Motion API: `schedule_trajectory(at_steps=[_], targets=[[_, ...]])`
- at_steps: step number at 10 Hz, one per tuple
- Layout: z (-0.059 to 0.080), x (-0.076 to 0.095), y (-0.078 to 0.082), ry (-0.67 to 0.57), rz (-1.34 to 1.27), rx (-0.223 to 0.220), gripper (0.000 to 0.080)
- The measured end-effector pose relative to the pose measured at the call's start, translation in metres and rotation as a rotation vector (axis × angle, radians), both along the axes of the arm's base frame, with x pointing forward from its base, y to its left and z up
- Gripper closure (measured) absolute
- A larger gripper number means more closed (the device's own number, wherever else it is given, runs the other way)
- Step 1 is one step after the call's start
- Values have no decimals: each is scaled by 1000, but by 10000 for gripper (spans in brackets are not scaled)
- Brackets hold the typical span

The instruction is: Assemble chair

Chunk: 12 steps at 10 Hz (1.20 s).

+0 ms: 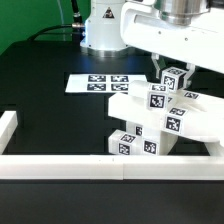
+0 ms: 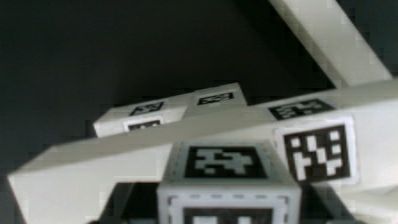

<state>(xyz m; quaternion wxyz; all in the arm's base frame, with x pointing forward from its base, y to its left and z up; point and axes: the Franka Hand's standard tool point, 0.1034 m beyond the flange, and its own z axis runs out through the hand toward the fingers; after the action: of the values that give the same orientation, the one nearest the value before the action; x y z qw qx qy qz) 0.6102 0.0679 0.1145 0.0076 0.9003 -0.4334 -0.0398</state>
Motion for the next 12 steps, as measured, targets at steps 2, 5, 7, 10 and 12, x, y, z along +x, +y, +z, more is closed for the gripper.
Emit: schedule_trajectory(at_steps=[2,5,7,10,12], targets=[[0,0,0,3,-144,-11,515],[0,0,0,3,-149,-12,353],[0,0,-1,2,-95,-9,164],[1,0,-1,-5,232,7,152],[0,1,1,-10,372,14,151]])
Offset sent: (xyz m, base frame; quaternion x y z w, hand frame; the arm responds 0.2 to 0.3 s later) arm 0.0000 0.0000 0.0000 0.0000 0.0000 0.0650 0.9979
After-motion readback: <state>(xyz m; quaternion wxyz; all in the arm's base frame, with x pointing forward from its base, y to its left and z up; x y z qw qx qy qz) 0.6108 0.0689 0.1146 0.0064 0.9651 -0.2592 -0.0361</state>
